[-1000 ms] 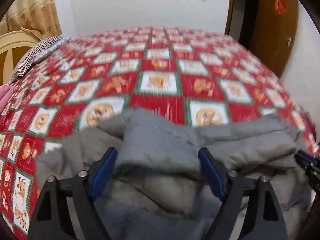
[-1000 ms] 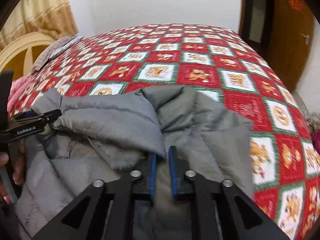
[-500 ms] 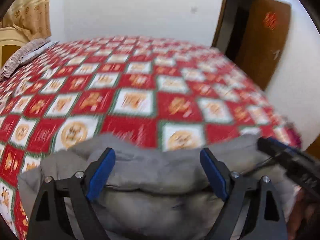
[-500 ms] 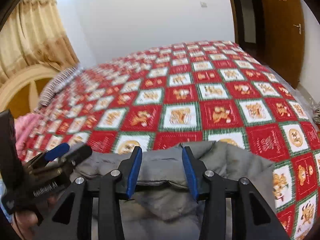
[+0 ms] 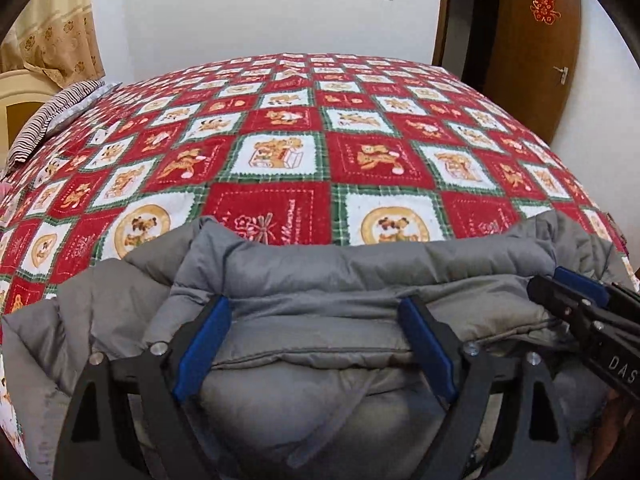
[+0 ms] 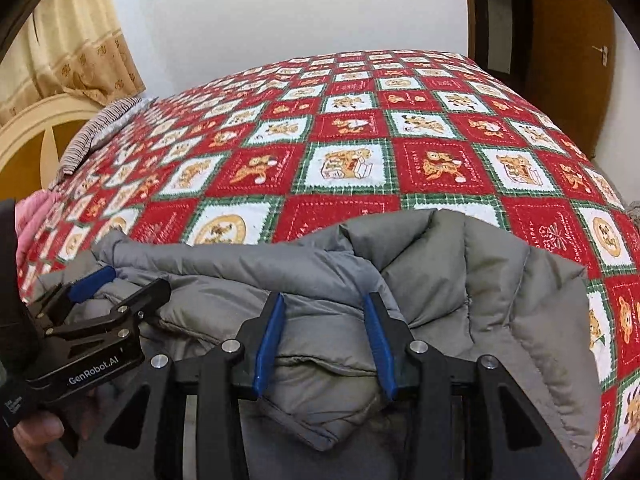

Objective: Fold large clothes

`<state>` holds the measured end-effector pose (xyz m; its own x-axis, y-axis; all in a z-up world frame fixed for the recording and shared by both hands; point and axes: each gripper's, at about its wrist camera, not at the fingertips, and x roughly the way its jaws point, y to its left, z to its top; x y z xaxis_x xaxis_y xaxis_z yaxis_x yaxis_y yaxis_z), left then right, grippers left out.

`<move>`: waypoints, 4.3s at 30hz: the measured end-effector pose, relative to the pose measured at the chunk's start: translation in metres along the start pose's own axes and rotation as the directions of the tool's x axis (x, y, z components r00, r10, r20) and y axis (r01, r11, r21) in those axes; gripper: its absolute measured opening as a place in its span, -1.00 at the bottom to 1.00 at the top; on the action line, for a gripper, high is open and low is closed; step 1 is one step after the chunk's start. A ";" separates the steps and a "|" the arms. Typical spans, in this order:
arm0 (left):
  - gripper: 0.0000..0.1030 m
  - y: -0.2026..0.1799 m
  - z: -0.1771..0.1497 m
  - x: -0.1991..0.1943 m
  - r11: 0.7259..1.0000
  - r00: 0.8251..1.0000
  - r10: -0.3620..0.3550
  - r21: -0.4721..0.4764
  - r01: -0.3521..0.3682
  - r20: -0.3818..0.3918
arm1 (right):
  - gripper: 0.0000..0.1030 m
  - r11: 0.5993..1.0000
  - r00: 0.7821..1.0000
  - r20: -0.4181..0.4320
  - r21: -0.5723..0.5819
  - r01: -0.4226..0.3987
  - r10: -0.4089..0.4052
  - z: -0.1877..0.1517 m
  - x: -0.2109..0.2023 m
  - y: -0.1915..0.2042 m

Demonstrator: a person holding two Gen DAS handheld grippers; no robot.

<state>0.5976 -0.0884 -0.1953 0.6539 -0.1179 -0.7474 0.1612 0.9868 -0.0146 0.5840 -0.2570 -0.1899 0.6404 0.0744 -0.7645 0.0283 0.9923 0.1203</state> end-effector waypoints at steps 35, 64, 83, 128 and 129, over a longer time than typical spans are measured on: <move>0.90 -0.015 -0.003 0.016 0.995 0.996 0.081 0.070 -0.078 -0.040 | -0.17 0.987 0.992 -0.037 -0.112 0.112 -0.117 -0.007 0.024 0.018; 0.94 0.035 -0.072 -0.151 0.979 0.993 0.110 0.169 -0.116 0.045 | 0.27 0.994 0.995 -0.087 -0.101 0.047 -0.056 -0.055 -0.096 -0.037; 0.94 0.130 -0.302 -0.263 0.994 0.988 0.110 -0.016 -0.112 -0.111 | 0.30 0.997 0.991 -0.114 0.045 0.069 -0.063 -0.284 -0.251 -0.118; 0.98 0.140 -0.316 -0.367 0.987 0.991 -0.102 -0.118 0.111 0.087 | -0.87 0.957 0.959 0.194 0.166 -0.238 0.205 -0.328 -0.417 -0.128; 0.98 0.137 -0.322 -0.366 0.987 0.992 -0.106 -0.117 0.114 0.069 | -0.87 0.958 0.960 0.192 0.162 -0.237 0.205 -0.329 -0.417 -0.128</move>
<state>0.1423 0.1252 -0.1380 0.6823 -0.2295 -0.6941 0.1467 0.9731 -0.1775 0.0610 -0.3826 -0.0951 0.7675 0.2558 -0.5878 0.0001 0.9169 0.3992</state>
